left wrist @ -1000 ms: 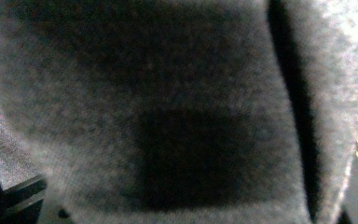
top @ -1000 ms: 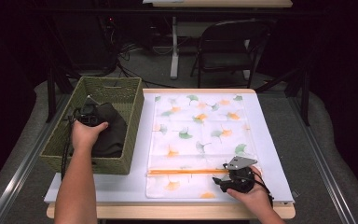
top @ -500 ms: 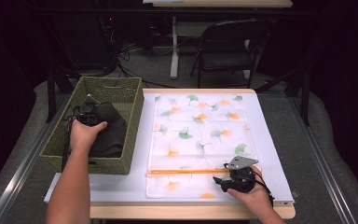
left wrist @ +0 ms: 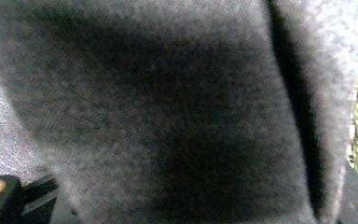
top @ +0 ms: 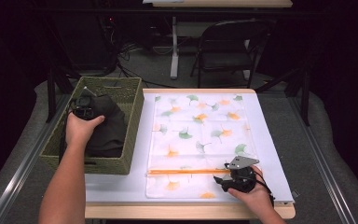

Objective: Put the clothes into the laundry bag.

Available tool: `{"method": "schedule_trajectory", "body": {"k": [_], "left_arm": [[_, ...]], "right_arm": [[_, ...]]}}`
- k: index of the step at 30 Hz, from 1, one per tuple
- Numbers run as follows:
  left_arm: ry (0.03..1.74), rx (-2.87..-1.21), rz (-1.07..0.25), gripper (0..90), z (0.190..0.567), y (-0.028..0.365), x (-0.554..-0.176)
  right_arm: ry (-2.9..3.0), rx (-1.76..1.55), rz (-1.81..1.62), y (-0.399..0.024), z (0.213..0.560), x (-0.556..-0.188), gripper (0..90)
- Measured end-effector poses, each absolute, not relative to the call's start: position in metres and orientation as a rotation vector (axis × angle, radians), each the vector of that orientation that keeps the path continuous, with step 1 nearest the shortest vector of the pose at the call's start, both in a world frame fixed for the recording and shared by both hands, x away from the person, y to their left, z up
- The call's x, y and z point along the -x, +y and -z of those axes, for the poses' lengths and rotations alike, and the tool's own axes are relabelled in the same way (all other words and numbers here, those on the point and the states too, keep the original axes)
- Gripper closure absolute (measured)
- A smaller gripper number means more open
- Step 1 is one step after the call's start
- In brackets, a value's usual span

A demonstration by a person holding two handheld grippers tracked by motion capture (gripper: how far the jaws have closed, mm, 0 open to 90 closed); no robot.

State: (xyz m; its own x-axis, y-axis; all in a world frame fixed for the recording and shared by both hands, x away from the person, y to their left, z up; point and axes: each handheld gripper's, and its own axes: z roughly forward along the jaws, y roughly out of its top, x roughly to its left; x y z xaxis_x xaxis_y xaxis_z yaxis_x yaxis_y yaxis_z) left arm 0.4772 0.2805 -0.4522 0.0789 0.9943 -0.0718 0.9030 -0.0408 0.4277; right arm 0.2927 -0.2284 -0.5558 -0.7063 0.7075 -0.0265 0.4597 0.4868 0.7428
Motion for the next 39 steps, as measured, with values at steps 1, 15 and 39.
{"method": "schedule_trajectory", "body": {"k": [1, 15, 39], "left_arm": [[1.878, -2.000, -0.354, 44.2, 0.450, 0.280, -0.477], [1.873, -1.979, -0.346, 44.1, 0.422, 0.283, -0.474], [1.835, -1.991, -0.337, 44.0, 0.396, 0.284, -0.467]], "right_arm": [[2.407, -0.981, -1.055, -0.228, 0.556, -0.293, 32.3], [2.377, -0.982, -1.111, -0.230, 0.550, -0.291, 39.5], [2.422, -0.981, -1.087, -0.236, 0.543, -0.298, 59.6]]}}
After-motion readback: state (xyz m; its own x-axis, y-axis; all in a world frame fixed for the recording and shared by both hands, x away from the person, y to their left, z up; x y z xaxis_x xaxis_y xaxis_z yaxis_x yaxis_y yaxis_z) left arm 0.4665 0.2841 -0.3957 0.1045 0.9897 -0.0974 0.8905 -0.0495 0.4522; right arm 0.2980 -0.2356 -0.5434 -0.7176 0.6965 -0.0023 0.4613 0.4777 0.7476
